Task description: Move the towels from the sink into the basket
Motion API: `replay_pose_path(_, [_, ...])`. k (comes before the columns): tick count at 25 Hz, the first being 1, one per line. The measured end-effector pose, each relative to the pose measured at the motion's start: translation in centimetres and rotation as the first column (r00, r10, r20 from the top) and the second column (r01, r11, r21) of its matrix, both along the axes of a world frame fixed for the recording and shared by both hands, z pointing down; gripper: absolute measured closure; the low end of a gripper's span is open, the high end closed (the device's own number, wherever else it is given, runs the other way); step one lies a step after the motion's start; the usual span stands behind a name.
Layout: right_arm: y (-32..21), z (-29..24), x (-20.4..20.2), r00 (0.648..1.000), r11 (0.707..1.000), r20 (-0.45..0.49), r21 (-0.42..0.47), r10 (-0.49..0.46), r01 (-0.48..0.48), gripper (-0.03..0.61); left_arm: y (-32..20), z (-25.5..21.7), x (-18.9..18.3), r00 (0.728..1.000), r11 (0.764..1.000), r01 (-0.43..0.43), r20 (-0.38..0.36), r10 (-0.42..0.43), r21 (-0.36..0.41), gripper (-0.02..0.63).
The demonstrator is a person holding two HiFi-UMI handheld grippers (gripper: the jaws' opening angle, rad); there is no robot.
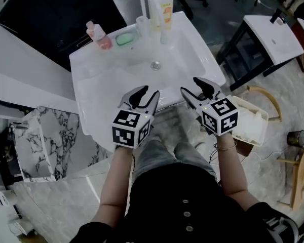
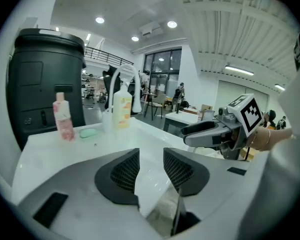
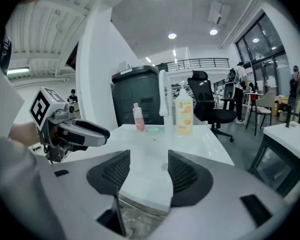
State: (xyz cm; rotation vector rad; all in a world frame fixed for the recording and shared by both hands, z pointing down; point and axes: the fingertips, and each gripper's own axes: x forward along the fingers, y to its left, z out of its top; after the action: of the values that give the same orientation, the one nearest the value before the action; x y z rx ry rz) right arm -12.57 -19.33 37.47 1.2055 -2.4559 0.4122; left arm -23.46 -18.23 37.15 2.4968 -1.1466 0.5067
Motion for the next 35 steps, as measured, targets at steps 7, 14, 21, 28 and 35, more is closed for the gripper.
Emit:
replay_pose_path(7, [-1.3, 0.8, -10.0, 0.989, 0.989, -0.016, -0.024, -0.144, 0.144, 0.325, 0.5, 1.7, -11.4, 0.984, 0.986, 0.166, 0.070, -0.165, -0.018, 0.451])
replay_pose_path(14, [0.4, 2.4, -18.1, 0.959, 0.957, -0.028, -0.078, -0.281, 0.278, 0.307, 2.4, 3.5, -19.1, 0.956, 0.964, 0.262, 0.148, -0.255, -0.033, 0.379])
replay_pose_path(21, [2.1, 4.2, -24.0, 0.923, 0.913, 0.006, -0.139, -0.386, 0.383, 0.293, 4.2, 6.1, -23.5, 0.938, 0.938, 0.327, 0.160, -0.308, -0.112, 0.348])
replay_pose_path(28, [3.5, 6.9, -26.9, 0.873, 0.855, -0.045, -0.234, -0.486, 0.463, 0.264, 5.1, 8.0, -25.0, 0.935, 0.921, 0.348, 0.143, -0.326, -0.175, 0.344])
replay_pose_path(35, [4.1, 9.3, -27.4, 0.844, 0.818, -0.089, -0.317, -0.529, 0.479, 0.246, 5.7, 10.1, -24.8, 0.940, 0.909, 0.340, 0.130, -0.317, -0.243, 0.344])
